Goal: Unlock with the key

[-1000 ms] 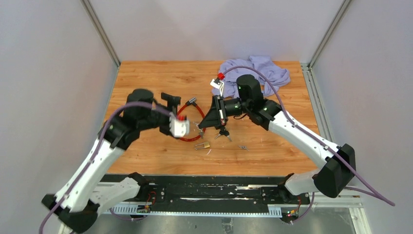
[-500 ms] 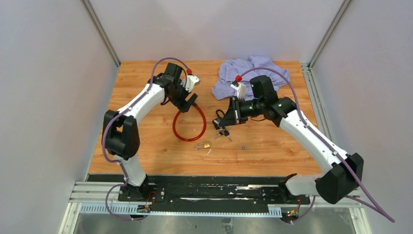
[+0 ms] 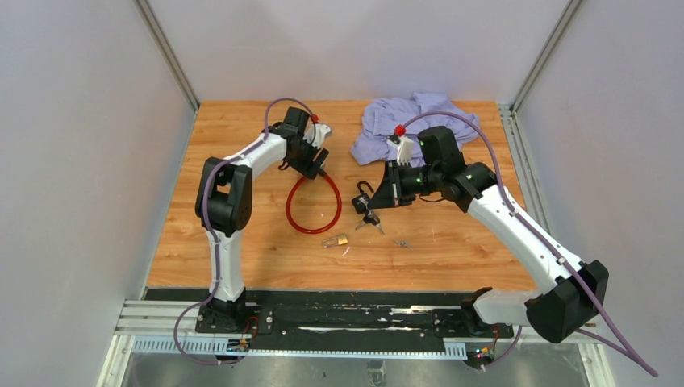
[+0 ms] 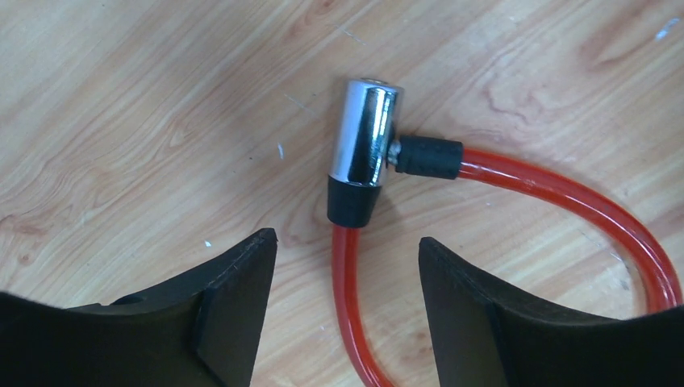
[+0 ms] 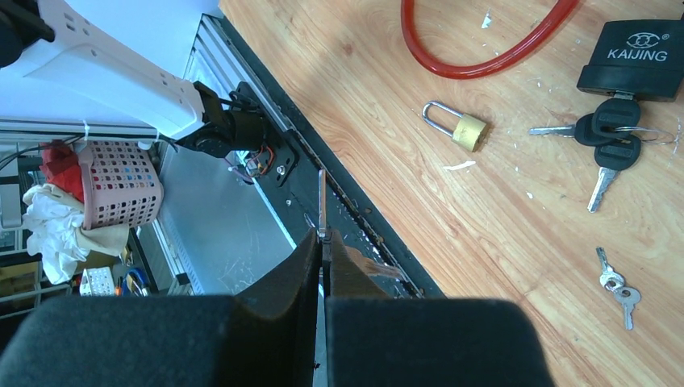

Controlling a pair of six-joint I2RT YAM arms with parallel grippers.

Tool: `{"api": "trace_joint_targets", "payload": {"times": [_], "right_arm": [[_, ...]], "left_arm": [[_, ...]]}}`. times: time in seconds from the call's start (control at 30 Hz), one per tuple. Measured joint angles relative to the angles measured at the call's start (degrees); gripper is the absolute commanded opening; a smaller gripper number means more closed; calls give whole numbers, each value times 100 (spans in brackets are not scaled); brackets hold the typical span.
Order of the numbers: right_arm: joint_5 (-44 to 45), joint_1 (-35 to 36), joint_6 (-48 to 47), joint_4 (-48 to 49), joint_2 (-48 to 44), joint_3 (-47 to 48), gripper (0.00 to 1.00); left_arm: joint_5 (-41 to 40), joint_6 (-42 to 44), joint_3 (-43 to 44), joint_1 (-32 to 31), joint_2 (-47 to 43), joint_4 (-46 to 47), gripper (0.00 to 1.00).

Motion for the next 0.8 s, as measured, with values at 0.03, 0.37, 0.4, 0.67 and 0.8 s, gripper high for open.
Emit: {"api": "trace_joint_targets", "payload": {"times": [0.03, 0.37, 0.4, 0.67, 0.8], "right_arm": [[13, 0, 0, 0, -2, 0, 1], [13, 0, 7, 4, -122, 0, 1], [13, 0, 7, 4, -127, 0, 1], [11, 0, 7, 2, -129, 4, 1], [11, 0, 7, -15, -90, 85, 1]], "left_arm": [[13, -20, 42, 24, 70, -7, 68], [116, -142, 186, 96, 334, 7, 54], [140, -144, 184, 96, 345, 4, 53], [398, -122, -22, 96, 352, 107, 49], [531, -129, -151, 114, 295, 278, 30]]}}
